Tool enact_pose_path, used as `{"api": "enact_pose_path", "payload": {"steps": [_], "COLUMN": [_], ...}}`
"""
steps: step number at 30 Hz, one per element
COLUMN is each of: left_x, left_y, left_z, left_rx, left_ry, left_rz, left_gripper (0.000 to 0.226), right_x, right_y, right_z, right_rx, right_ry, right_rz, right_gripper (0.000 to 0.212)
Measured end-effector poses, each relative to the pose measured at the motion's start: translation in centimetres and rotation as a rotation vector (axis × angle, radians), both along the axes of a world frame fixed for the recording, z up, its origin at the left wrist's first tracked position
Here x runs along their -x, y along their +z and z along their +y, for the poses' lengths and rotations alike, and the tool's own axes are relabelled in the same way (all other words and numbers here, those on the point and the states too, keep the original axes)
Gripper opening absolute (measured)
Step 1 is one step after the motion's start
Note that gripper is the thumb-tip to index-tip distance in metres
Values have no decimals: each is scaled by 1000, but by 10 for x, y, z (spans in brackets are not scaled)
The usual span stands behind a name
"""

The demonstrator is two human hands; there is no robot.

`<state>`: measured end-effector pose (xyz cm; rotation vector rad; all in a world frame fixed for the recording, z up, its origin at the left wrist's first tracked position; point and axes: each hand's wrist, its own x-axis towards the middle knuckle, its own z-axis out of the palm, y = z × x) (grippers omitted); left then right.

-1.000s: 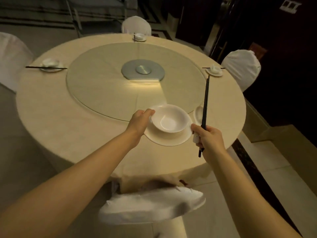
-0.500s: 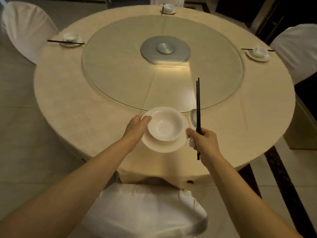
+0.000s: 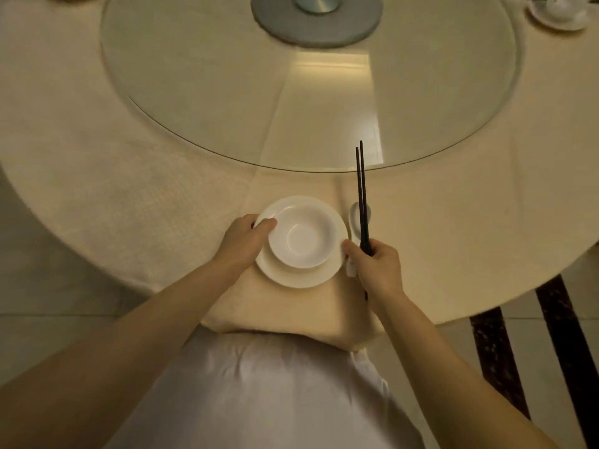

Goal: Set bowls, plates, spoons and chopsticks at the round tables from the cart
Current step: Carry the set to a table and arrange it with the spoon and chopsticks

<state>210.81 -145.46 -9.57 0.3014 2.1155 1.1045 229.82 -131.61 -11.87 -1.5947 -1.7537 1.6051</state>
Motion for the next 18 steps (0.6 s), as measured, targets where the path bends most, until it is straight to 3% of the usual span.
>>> {"api": "enact_pose_path", "payload": {"steps": [6, 11, 15, 18], "left_x": [8, 7, 12, 14], "left_y": [-5, 0, 4, 13], "left_z": [3, 1, 2, 0], "left_rx": [44, 78, 103, 120], "left_ry": [-118, -154, -140, -87], "left_rz": [97, 144, 150, 189], "left_gripper": [34, 23, 23, 48], "right_x": [6, 2, -5, -9], "right_y": [-11, -11, 6, 26], "right_z": [5, 9, 17, 25], "right_rx": [-98, -192, -216, -130], "right_ry": [50, 53, -4, 82], "right_rz": [-52, -86, -14, 76], "right_gripper": [37, 45, 38, 31]}}
